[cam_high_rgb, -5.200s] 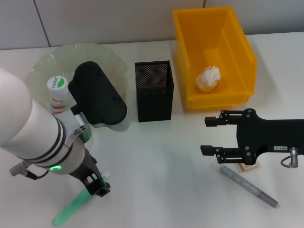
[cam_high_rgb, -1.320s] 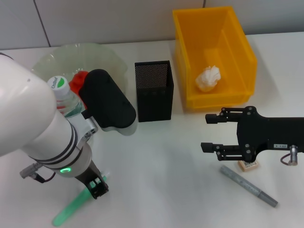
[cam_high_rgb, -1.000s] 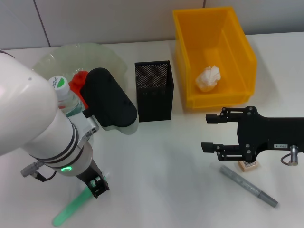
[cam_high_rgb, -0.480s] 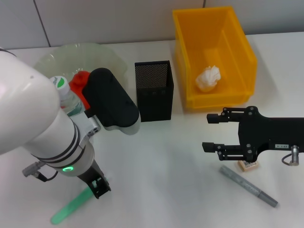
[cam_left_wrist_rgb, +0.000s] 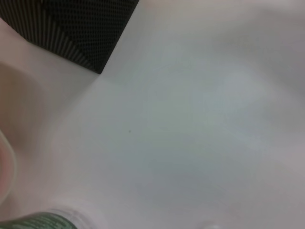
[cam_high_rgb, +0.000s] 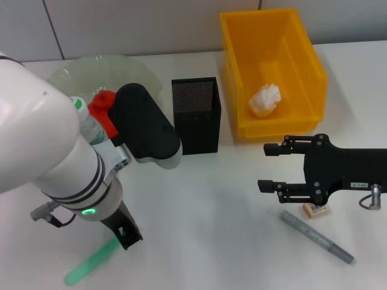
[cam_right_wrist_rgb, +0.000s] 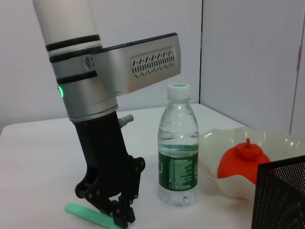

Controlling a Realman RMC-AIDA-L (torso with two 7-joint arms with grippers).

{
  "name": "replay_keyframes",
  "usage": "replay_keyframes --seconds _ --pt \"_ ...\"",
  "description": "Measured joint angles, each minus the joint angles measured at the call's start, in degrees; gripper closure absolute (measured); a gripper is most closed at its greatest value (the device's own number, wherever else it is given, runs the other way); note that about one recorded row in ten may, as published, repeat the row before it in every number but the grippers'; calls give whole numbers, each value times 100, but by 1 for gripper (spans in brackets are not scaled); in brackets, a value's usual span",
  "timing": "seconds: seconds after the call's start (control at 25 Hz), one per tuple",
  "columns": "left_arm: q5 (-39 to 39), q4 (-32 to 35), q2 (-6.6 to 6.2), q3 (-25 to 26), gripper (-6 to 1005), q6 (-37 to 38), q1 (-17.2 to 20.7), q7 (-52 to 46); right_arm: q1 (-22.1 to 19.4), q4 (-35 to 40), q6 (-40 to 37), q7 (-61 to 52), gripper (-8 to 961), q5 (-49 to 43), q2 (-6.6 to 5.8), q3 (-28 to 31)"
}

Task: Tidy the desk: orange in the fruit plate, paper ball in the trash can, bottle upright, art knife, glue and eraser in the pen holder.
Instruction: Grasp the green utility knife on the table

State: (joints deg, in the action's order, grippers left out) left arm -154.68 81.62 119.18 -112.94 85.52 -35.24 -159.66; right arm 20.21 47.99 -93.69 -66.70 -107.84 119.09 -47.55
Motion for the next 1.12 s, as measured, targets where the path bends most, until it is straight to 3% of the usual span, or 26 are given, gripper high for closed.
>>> replay_keyframes --seconds 0.56,0.8,0.92,1.12 --pt "20 -8 0 30 937 7 -14 17 36 0 1 15 263 0 0 44" --pt "36 -8 0 12 873 76 -23 23 37 -19 50 27 263 0 0 44" --pt "36 -13 0 10 792 97 -23 28 36 -26 57 50 264 0 0 44" --pt "47 -90 0 24 789 98 -37 32 50 -41 61 66 264 0 0 44"
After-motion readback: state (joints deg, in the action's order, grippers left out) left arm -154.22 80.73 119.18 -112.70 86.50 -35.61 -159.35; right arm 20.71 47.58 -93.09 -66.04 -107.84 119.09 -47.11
